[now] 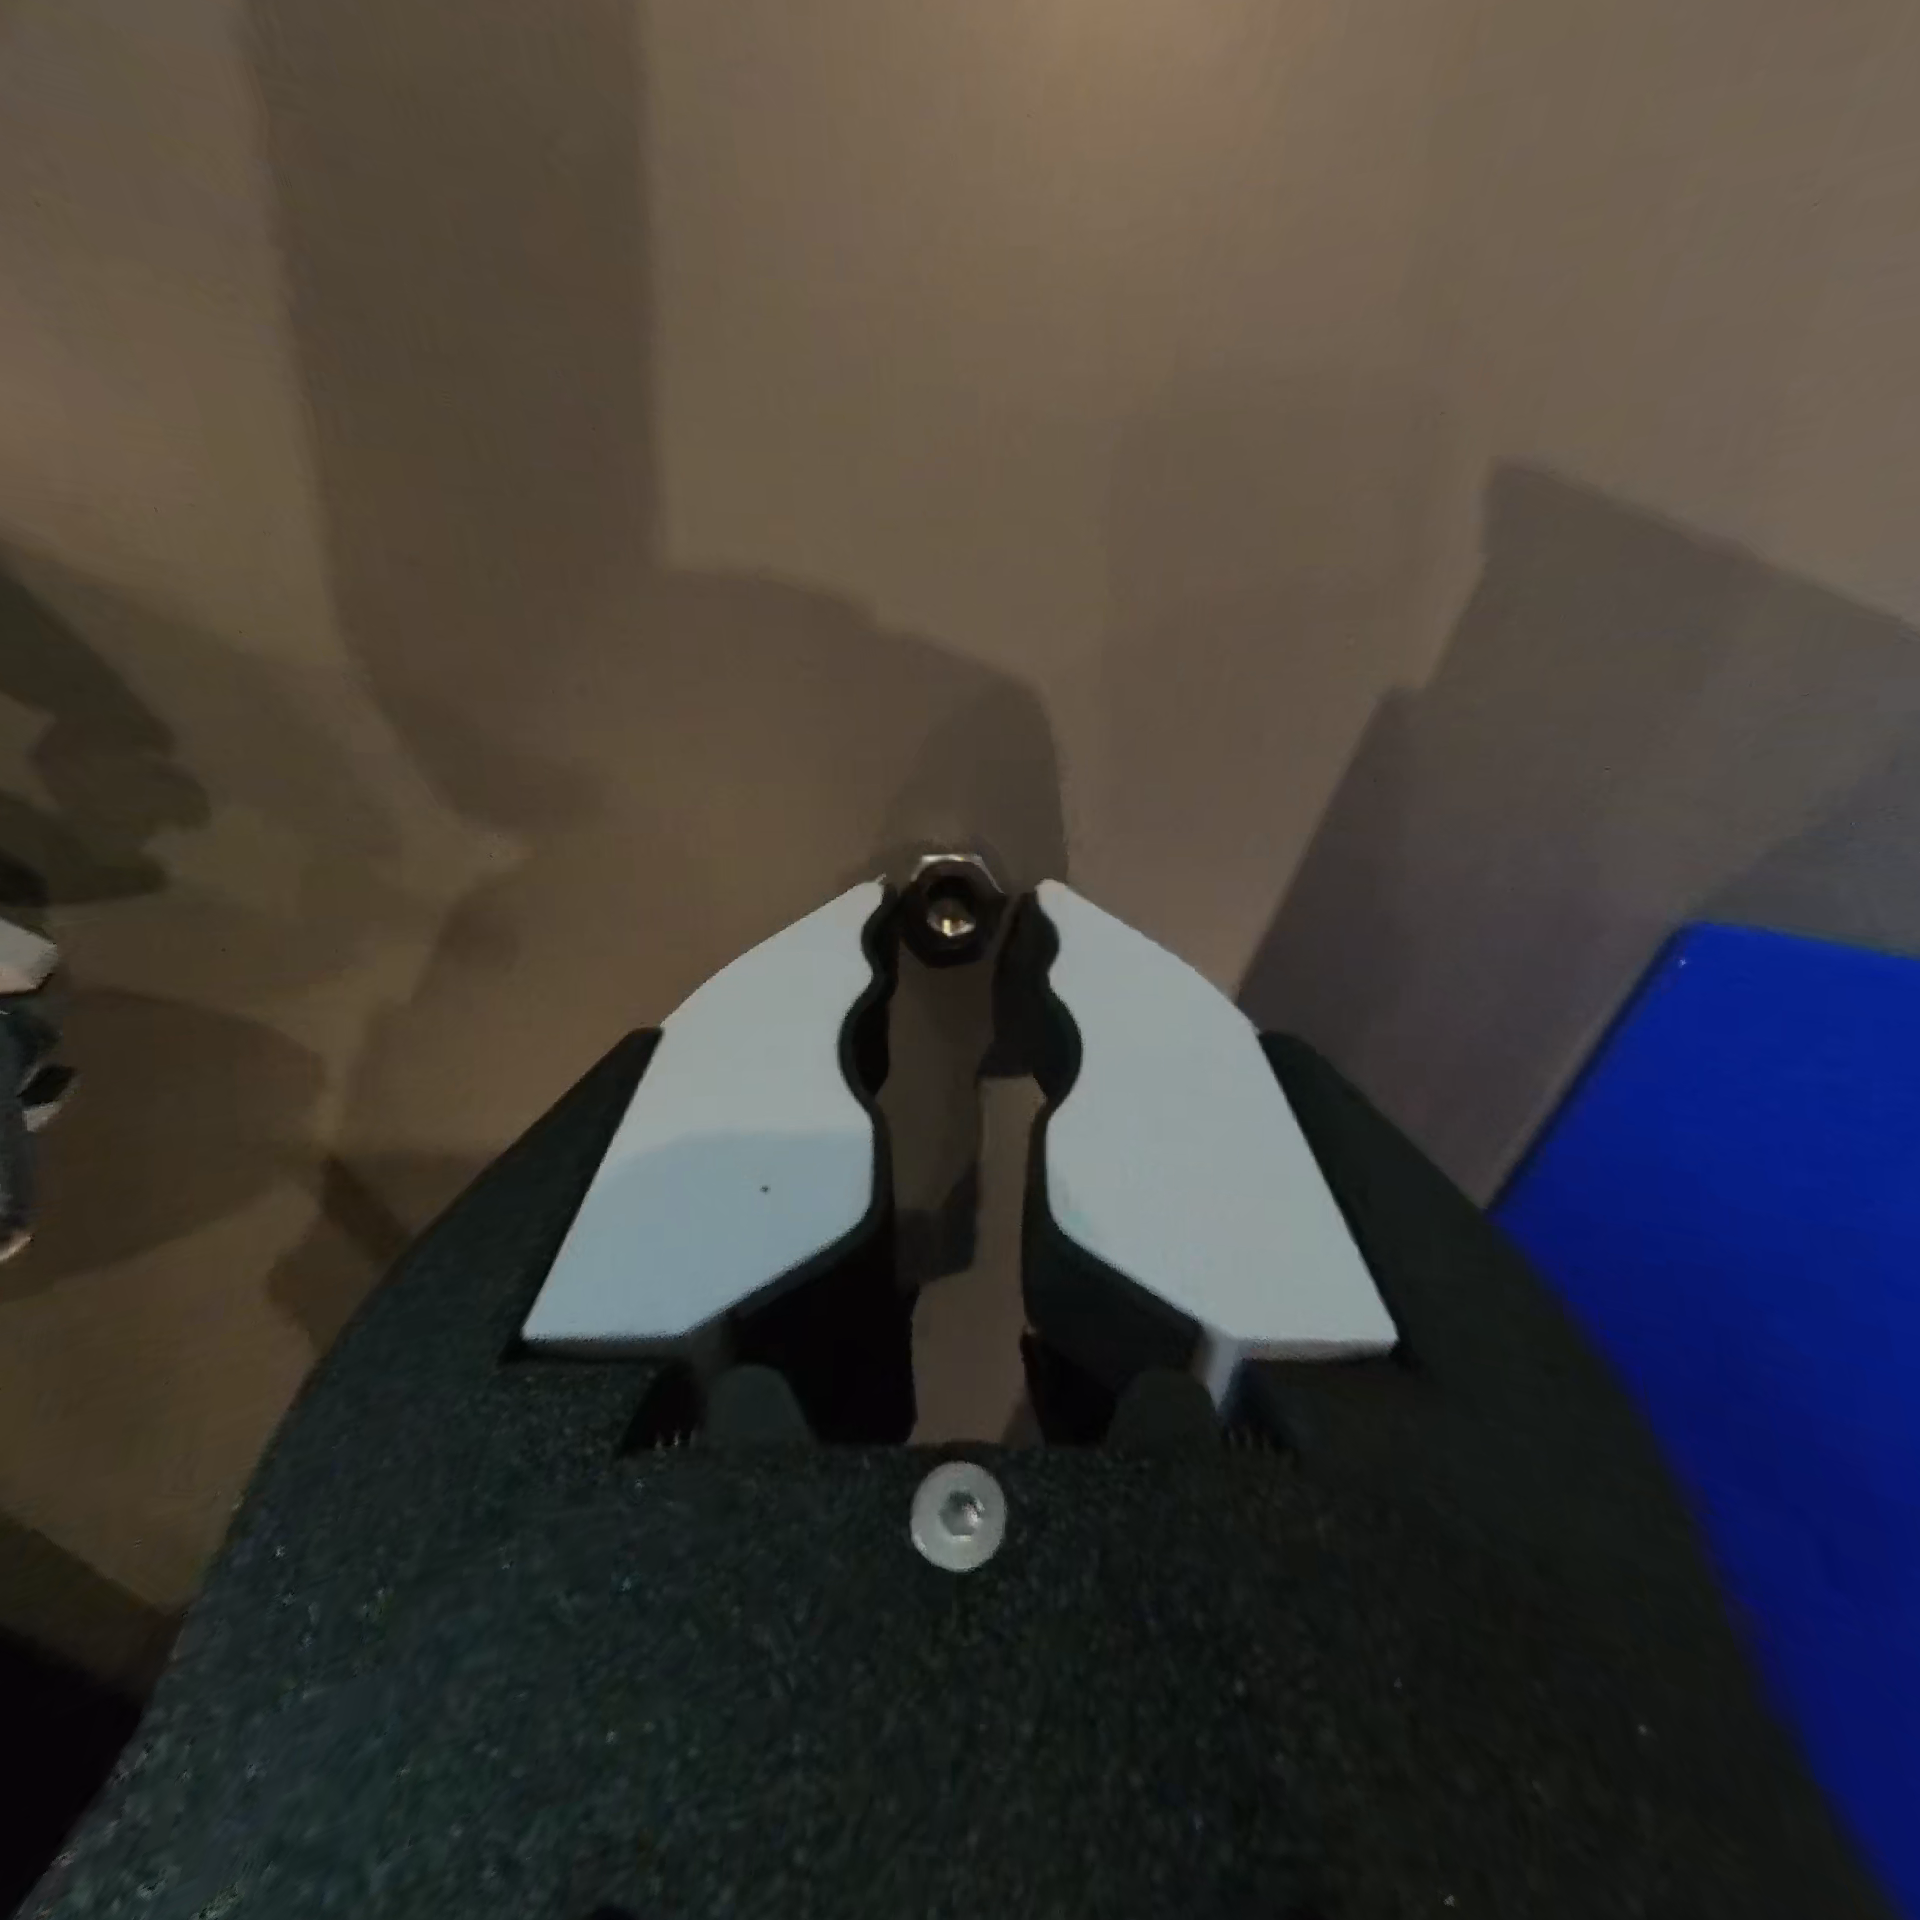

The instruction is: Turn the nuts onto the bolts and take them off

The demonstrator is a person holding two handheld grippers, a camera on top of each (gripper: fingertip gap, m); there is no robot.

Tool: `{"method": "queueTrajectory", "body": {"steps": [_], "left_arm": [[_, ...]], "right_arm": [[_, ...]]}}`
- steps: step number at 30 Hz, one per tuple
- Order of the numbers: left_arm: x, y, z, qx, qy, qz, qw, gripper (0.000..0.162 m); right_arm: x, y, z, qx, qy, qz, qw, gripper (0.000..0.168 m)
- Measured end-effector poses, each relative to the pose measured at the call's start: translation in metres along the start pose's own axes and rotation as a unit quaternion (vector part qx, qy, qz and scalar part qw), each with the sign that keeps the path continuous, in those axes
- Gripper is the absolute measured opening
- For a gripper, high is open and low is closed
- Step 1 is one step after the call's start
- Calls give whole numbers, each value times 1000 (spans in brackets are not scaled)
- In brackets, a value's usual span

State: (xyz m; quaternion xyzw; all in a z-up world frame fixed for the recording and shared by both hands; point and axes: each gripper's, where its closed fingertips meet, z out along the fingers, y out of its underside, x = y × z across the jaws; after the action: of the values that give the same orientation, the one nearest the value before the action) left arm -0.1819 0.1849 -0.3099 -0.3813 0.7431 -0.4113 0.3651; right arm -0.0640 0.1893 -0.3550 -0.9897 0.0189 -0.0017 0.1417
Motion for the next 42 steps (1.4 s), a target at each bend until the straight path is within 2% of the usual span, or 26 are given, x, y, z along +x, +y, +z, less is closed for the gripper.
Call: {"method": "queueTrajectory", "body": {"steps": [6,9,11,14,17,19,23,33,35,38,42], "left_arm": [[-1,-2,-2,9,4,-8,1000,17],[-1,-3,-5,16,20,-30,999,17],[0,-5,-7,26,43,-47,998,17],[5,-8,-11,40,85,-68,993,17],[13,-10,-14,47,130,-79,987,17],[17,-10,-15,49,153,-80,984,17],[24,-10,-17,47,176,-74,980,17],[28,-12,-21,57,206,-79,974,17],[27,-12,-20,57,199,-78,975,17],[24,-11,-18,51,175,-69,981,17],[17,-10,-16,52,139,-68,987,17]], "right_arm": [[-3,2,-3,-1,-28,-41,999,19],[-27,-9,-30,93,-106,-126,982,19],[-48,-11,-55,165,-148,-220,950,19],[-76,-5,-85,253,-162,-357,884,19],[-96,3,-94,292,-164,-451,828,19],[-107,6,-95,303,-170,-490,799,19],[-121,9,-93,303,-191,-519,776,19],[-129,12,-89,306,-214,-549,747,19],[-129,11,-89,308,-216,-543,751,19],[-127,9,-87,293,-220,-500,785,19],[-123,4,-85,265,-235,-363,862,19]]}}
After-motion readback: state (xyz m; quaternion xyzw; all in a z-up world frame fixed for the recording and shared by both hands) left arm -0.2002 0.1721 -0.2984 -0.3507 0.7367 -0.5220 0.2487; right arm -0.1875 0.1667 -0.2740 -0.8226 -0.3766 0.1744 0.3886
